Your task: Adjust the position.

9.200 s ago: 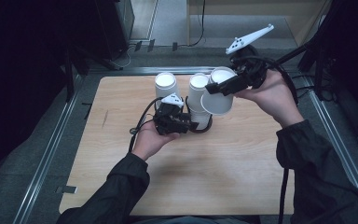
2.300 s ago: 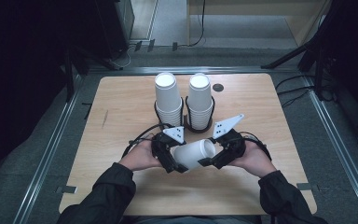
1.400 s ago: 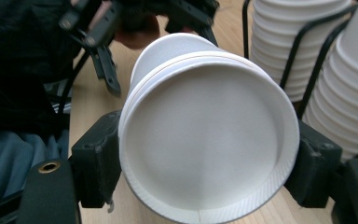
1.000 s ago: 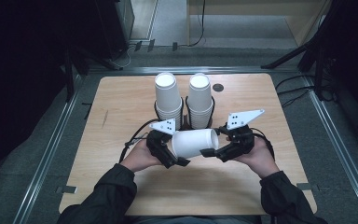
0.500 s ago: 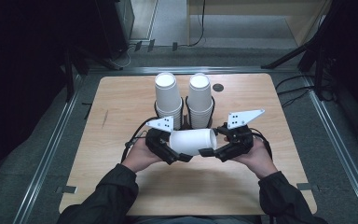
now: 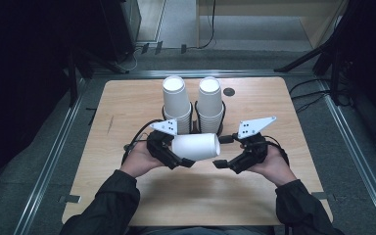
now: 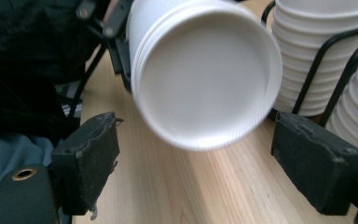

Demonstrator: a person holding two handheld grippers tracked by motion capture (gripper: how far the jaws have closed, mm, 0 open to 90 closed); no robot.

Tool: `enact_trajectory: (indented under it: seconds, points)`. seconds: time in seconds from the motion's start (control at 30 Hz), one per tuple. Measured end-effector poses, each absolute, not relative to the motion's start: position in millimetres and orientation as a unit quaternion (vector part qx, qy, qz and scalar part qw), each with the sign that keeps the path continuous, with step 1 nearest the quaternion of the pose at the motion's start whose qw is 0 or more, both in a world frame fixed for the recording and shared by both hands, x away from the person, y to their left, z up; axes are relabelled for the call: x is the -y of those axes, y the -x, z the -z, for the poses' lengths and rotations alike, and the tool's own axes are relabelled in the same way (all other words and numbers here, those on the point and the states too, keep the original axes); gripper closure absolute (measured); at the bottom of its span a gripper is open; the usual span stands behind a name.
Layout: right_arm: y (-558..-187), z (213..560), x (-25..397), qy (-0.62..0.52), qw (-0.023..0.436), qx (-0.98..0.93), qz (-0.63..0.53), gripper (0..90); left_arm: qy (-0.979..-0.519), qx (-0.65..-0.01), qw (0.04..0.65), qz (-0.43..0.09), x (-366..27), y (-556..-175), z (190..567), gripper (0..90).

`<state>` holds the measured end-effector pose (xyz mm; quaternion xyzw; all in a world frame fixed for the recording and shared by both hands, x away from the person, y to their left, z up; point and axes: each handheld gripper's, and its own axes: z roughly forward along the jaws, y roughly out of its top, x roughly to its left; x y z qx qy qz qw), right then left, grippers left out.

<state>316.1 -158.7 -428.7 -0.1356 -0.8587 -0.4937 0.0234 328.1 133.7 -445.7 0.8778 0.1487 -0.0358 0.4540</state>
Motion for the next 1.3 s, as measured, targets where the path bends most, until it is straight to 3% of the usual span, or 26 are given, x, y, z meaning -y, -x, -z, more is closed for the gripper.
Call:
enact_trajectory:
  seconds: [0.67,1.3]
  points:
    - [-317.2,442.8,150.1,0.137,0.008,0.891,0.433,15.7,-0.931,-0.138,0.335,0.035,-120.5,-331.8,462.0,12.7]
    - [-315.9,461.7,117.2,0.101,0.015,0.923,0.370,17.9,-0.946,-0.110,0.301,0.047,-96.2,-326.2,475.1,12.4]
